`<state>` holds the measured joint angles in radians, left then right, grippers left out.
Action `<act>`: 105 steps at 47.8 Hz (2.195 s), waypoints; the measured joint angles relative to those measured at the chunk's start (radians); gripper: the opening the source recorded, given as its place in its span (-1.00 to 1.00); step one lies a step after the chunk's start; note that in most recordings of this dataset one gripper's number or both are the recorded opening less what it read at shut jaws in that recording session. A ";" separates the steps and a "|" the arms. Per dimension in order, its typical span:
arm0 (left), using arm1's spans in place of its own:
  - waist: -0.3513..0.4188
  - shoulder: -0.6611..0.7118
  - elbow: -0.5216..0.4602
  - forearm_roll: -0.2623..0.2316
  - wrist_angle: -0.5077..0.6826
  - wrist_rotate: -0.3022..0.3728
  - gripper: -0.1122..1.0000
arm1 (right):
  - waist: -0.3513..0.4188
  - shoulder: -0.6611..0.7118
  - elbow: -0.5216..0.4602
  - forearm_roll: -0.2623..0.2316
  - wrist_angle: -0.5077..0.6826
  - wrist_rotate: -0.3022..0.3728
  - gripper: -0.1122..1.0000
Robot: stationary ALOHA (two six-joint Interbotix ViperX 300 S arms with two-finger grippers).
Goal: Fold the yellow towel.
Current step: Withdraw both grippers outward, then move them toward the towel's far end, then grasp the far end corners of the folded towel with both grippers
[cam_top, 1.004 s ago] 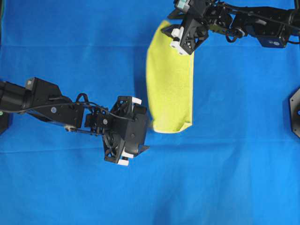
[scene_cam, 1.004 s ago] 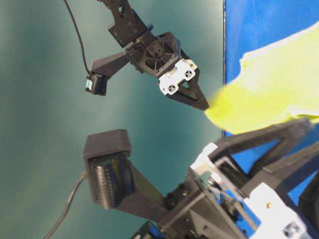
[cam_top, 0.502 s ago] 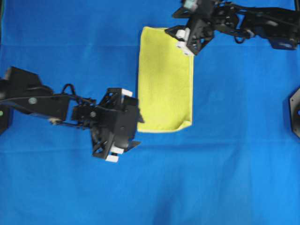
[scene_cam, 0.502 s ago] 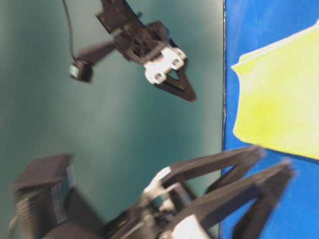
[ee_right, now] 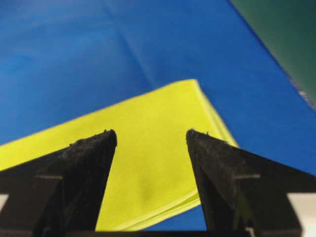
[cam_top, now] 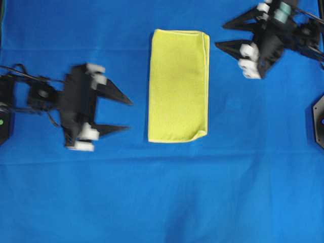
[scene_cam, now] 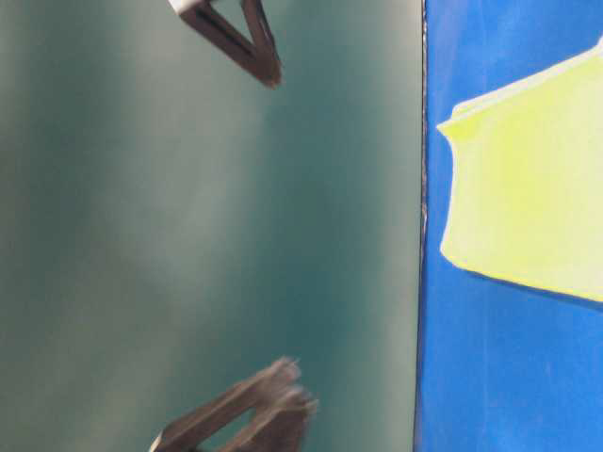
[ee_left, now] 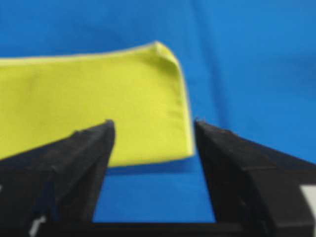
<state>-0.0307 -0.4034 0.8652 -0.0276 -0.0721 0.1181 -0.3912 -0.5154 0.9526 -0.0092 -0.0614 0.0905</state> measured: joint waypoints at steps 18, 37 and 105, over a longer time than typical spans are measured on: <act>0.071 -0.284 0.196 0.000 -0.048 -0.071 0.31 | 0.038 -0.215 0.143 0.002 0.014 0.054 0.31; 0.087 -0.282 0.219 0.002 -0.058 -0.101 0.31 | 0.038 -0.181 0.146 0.003 -0.006 0.060 0.31; 0.511 0.704 -0.284 0.000 -0.258 -0.083 0.30 | -0.230 0.687 -0.249 -0.083 -0.020 0.035 0.31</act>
<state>0.4801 0.3007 0.5814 -0.0276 -0.3298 0.0353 -0.6213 0.1718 0.7041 -0.0920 -0.0813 0.1258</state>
